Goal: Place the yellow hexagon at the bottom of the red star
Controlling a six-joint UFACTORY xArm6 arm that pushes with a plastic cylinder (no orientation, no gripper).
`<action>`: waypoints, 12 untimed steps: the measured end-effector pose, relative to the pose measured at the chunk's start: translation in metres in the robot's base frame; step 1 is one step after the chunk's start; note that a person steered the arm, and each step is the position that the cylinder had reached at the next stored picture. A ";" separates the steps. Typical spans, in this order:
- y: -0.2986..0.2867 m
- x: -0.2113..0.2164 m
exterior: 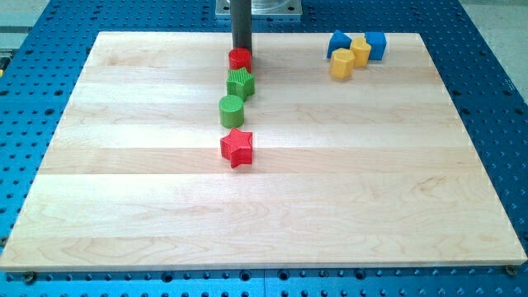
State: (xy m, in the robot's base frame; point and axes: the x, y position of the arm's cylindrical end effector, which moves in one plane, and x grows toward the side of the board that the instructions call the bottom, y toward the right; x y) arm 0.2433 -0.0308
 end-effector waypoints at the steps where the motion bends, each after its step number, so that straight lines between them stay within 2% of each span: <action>1: 0.038 -0.035; 3: 0.076 -0.050; 4: 0.131 -0.051; 5: 0.136 -0.026; 7: 0.195 0.021; 8: 0.171 0.090; 9: 0.171 0.111; 10: 0.167 0.064; 11: 0.114 0.123; 12: 0.096 0.177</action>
State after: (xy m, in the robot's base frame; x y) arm 0.4200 0.0651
